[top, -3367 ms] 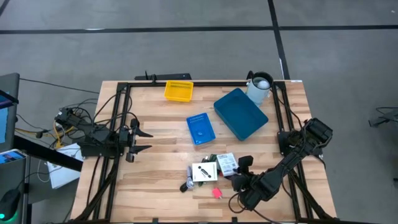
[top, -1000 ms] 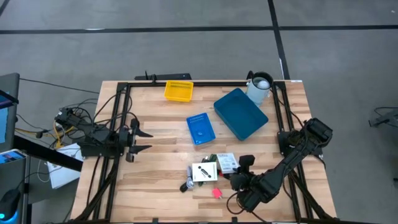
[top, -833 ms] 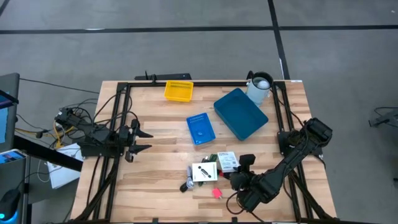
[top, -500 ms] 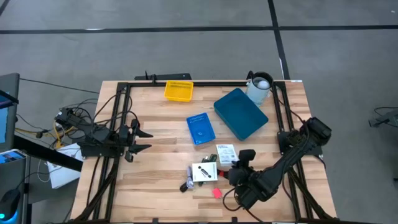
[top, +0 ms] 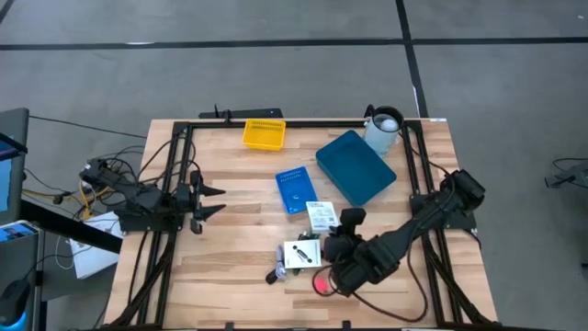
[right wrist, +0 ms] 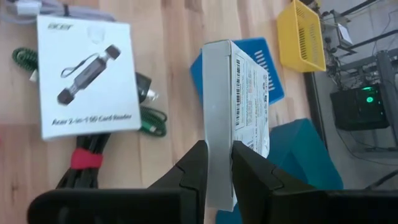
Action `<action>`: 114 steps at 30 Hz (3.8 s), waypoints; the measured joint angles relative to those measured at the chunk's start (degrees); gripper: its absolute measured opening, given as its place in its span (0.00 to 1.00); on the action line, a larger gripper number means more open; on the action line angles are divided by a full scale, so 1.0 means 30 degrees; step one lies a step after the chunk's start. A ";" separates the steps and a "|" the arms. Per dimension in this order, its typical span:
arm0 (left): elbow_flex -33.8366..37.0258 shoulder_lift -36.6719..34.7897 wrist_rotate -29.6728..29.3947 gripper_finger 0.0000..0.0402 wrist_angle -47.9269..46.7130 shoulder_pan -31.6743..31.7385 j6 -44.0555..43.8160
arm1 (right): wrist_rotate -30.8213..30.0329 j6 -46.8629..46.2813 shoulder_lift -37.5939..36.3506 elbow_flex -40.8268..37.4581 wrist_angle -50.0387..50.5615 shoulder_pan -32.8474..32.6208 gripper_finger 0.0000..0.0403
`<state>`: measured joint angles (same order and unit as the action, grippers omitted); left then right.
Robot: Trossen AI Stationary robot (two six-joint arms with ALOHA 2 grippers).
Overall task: Pick and place items into bin
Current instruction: Put the white card reader box into the yellow bin
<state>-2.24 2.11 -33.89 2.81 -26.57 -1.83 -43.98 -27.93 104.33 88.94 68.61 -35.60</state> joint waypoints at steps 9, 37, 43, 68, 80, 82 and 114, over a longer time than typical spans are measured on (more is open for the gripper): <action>-0.0015 0.2764 -0.1062 0.48 0.1175 0.0000 0.2588 | 0.0792 0.2313 0.0002 0.1958 -0.0186 0.1500 0.13; -0.7661 2.0297 -0.0116 0.48 0.7184 0.1858 0.8639 | 0.4411 0.6067 -0.0005 0.4409 -0.2606 0.3914 0.13; -0.9661 2.3203 0.0575 0.48 0.7096 0.2219 0.9565 | 0.4404 0.6227 -0.0005 0.4409 -0.2606 0.3899 0.13; -1.2327 2.6084 0.0561 0.48 0.6885 0.3657 1.0849 | 0.4641 0.6292 -0.0009 0.4409 -0.2526 0.3870 0.13; -1.2378 2.6076 0.0430 0.48 0.6351 0.3665 1.0587 | 0.4904 0.5810 -0.0005 0.4409 -0.2197 0.3732 0.13; -1.2378 2.6076 0.0437 0.48 0.6189 0.3665 1.0380 | 0.4846 0.5755 -0.0005 0.4409 -0.2206 0.3701 0.13; -1.2349 2.6076 0.1748 0.48 0.7410 0.3643 1.0850 | 0.5191 0.7990 -0.0005 0.4402 -0.5035 0.3622 0.13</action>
<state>-39.29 80.34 -28.64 25.04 -15.64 30.72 -28.40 -3.96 104.31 102.15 53.51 -24.73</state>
